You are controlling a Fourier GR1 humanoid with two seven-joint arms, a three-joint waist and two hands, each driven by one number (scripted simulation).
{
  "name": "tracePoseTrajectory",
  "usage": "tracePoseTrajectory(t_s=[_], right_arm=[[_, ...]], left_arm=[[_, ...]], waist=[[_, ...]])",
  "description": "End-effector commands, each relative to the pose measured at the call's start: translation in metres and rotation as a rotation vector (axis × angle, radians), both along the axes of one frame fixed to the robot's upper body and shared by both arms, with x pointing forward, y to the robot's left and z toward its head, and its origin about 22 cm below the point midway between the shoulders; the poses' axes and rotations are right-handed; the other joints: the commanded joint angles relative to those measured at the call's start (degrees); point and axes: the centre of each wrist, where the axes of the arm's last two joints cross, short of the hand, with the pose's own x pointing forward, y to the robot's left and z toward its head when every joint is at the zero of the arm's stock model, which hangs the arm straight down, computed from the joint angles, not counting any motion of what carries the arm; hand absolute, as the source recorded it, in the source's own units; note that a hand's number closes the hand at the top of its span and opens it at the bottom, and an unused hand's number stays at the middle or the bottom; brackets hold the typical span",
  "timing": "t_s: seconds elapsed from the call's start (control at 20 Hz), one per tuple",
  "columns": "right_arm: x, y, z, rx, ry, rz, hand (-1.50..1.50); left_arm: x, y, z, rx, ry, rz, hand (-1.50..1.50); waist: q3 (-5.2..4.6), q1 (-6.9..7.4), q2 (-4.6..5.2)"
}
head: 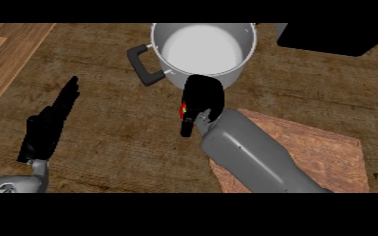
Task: Pick the tomato from the cutting board and place it in the pot
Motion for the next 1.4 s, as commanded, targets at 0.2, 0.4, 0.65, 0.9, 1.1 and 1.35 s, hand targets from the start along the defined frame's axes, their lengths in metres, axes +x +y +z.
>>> tracePoseTrajectory(t_s=[0.2, 0.4, 0.65, 0.9, 1.1, 1.35], right_arm=[[0.021, 0.046, 0.051, -0.165, -0.295, -0.189, 1.50], [0.026, 0.064, 0.084, -0.229, -0.505, -0.254, 1.50], [0.030, 0.080, 0.122, -0.237, -0.693, -0.336, 1.50], [0.038, 0.082, 0.147, -0.131, -0.770, -0.409, 1.50], [0.044, 0.081, 0.149, -0.070, -0.836, -0.436, 1.50], [0.056, 0.078, 0.157, -0.053, -0.873, -0.462, 1.50]], left_arm=[[0.014, -0.016, 0.005, 0.010, 0.003, -0.043, 0.00], [0.012, -0.019, -0.001, 0.006, 0.021, -0.041, 0.00], [0.014, -0.014, 0.004, 0.007, 0.026, -0.028, 0.00], [0.016, -0.010, 0.006, 0.023, -0.001, -0.016, 0.00], [0.024, -0.016, 0.007, 0.008, -0.003, 0.003, 0.00], [0.017, -0.016, 0.000, -0.008, -0.005, 0.007, 0.00]], waist=[[-0.23, 1.47, -0.31], [-0.34, 1.23, -1.02], [-0.21, 0.97, -1.09], [-0.14, 0.26, -0.59], [-0.11, -0.83, -0.01], [-0.07, -1.48, -0.19]])
